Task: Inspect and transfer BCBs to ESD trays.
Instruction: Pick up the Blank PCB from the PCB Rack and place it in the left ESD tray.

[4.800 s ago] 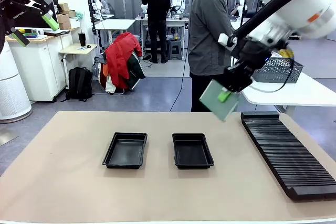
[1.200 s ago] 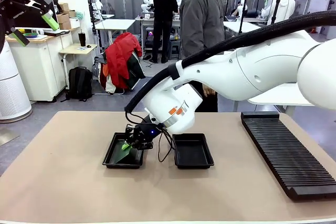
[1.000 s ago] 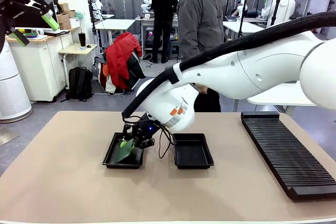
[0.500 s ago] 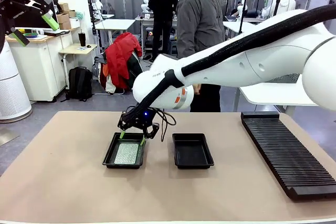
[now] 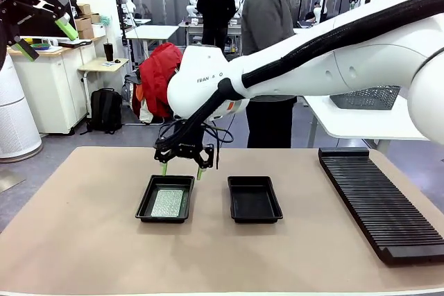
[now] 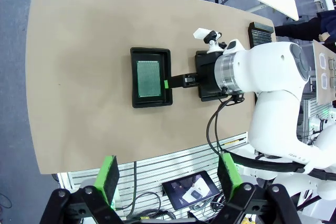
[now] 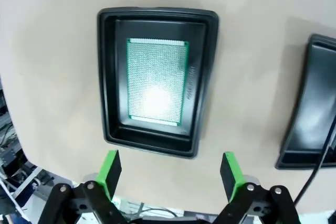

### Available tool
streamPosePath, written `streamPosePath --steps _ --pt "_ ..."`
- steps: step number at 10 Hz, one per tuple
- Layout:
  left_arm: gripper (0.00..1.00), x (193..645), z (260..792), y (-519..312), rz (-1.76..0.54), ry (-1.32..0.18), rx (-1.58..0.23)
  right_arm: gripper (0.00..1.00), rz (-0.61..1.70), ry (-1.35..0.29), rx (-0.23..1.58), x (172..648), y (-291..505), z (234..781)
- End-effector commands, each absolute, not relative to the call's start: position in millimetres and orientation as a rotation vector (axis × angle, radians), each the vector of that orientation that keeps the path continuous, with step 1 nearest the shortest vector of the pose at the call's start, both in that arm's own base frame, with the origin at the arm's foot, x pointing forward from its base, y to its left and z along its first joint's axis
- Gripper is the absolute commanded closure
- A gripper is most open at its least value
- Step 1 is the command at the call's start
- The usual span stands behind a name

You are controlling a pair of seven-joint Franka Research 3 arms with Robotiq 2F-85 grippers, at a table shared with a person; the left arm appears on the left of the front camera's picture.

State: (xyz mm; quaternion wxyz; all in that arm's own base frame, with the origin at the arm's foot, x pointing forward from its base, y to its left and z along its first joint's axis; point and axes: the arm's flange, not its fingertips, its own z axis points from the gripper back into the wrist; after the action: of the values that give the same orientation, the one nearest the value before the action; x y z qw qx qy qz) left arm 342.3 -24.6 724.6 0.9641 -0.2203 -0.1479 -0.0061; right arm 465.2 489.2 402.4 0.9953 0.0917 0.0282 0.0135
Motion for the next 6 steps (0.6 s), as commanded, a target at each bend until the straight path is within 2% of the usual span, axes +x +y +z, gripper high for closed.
streamPosePath --steps 1,3,4,6 --pt "0.0 342.3 724.1 -24.0 -0.012 -0.298 -0.441 0.0 0.006 0.044 0.095 460.3 489.2 411.8" --pt "0.0 342.3 724.1 -24.0 -0.012 -0.298 -0.441 0.0 -0.014 0.04 0.065 463.9 481.9 412.1" --pt "0.0 342.3 724.1 -24.0 -0.012 -0.298 -0.441 0.0 0.023 0.058 0.126 462.4 484.3 410.2" --pt "0.0 342.3 724.1 -24.0 -0.012 -0.298 -0.441 0.0 0.023 0.058 0.126 462.4 484.3 410.2"
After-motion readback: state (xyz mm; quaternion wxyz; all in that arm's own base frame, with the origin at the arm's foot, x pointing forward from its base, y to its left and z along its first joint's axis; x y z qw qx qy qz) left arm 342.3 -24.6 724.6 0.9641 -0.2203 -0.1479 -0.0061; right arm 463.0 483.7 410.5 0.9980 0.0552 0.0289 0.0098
